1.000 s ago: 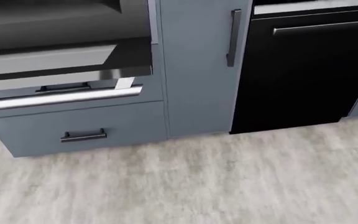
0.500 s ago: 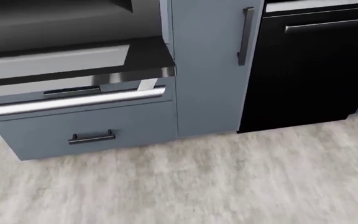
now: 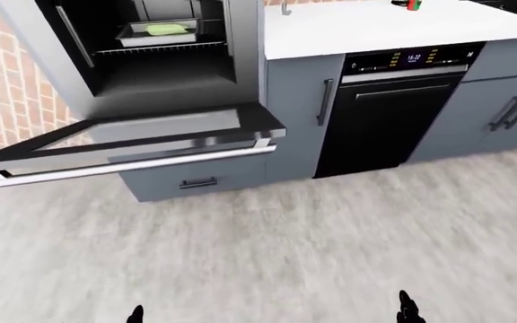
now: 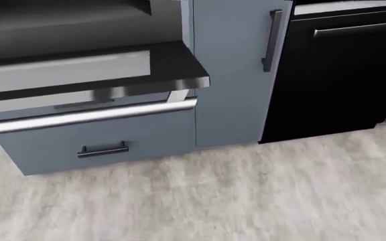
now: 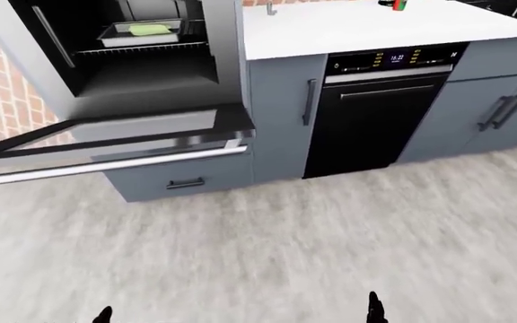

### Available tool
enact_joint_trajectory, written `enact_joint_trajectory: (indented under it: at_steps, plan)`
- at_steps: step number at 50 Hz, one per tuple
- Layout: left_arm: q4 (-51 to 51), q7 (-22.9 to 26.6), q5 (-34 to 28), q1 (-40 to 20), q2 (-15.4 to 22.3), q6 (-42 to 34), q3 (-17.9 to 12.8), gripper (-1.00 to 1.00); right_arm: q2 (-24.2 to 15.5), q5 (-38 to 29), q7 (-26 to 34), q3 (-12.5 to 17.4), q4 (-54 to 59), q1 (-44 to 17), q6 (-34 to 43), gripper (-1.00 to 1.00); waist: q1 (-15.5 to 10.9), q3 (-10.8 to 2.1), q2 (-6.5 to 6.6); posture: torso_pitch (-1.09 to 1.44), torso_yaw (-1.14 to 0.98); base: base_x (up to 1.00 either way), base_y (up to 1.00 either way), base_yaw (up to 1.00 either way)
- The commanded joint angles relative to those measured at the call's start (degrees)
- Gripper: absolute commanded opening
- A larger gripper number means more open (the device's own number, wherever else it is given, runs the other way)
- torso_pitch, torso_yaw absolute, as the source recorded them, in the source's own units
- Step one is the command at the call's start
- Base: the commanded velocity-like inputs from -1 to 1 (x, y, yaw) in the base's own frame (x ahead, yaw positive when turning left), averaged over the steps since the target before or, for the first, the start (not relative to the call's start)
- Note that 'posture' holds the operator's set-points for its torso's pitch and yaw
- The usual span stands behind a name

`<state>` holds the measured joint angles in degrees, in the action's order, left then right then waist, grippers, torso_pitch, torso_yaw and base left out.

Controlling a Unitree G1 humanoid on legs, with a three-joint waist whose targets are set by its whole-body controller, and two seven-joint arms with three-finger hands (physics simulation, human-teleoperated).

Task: Close the oven door.

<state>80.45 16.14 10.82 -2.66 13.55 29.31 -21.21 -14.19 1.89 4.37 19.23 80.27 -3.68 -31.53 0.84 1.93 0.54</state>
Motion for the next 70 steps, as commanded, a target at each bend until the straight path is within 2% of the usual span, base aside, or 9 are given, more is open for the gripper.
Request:
enact_joint_trajectory:
  at_steps: [1,4,19,29,33,48,58,62,70]
  plan:
    - [-0.9,-0.2,0.4,-0.4,1.0,1.3,-0.3,1.00,-0.2,0.0,0.1,0.0,-0.7,-0.5,-1.1,1.00,-0.1,-0.46,0.27,0.00,0.00,0.00,0.25,0.00]
    - [-0.9,-0.2,0.4,-0.4,1.0,1.3,-0.3,1.00,-0.2,0.0,0.1,0.0,-0.7,-0.5,-1.1,1.00,-0.7,-1.80,6.35,0.00,0.00,0.00,0.25,0.00]
    - [-0.9,-0.1,0.5,-0.5,1.0,1.2,-0.3,1.00,-0.2,0.0,0.1,-0.1,-0.7,-0.5,-1.1,1.00,-0.3,-1.04,-6.16,0.00,0.00,0.00,0.25,0.00]
    - [-0.9,-0.2,0.5,-0.5,1.0,1.2,-0.3,1.00,-0.1,-0.1,0.1,0.0,-0.7,-0.5,-1.1,1.00,-0.1,-0.46,-1.02,0.00,0.00,0.00,0.25,0.00]
    - [-0.9,-0.2,0.6,-0.5,1.0,1.2,-0.3,1.00,-0.1,-0.1,0.1,0.0,-0.7,-0.4,-1.1,1.00,-0.6,-1.69,5.85,0.00,0.00,0.00,0.25,0.00]
    - [-0.9,0.0,0.8,-0.5,1.1,1.1,-0.4,1.00,-0.1,-0.2,0.0,-0.1,-0.7,-0.5,-1.1,1.00,-0.4,-1.01,-6.07,0.00,0.00,0.00,0.25,0.00]
    - [-0.9,-0.2,0.8,-0.5,1.0,1.2,-0.4,1.00,-0.1,-0.2,0.1,0.0,-0.7,-0.4,-1.1,1.00,-0.1,-0.44,-0.91,0.00,0.00,0.00,0.25,0.00]
    - [-0.9,-0.2,0.8,-0.4,1.0,1.2,-0.4,1.00,-0.1,-0.2,0.2,0.0,-0.7,-0.3,-1.1,1.00,-0.6,-1.73,6.09,0.00,0.00,0.00,0.25,0.00]
    - [-0.9,-0.2,0.8,-0.5,1.0,1.2,-0.4,1.00,-0.1,-0.3,0.1,-0.1,-0.7,-0.3,-1.0,1.00,-0.9,-0.45,0.38,0.00,0.00,0.00,0.25,0.00]
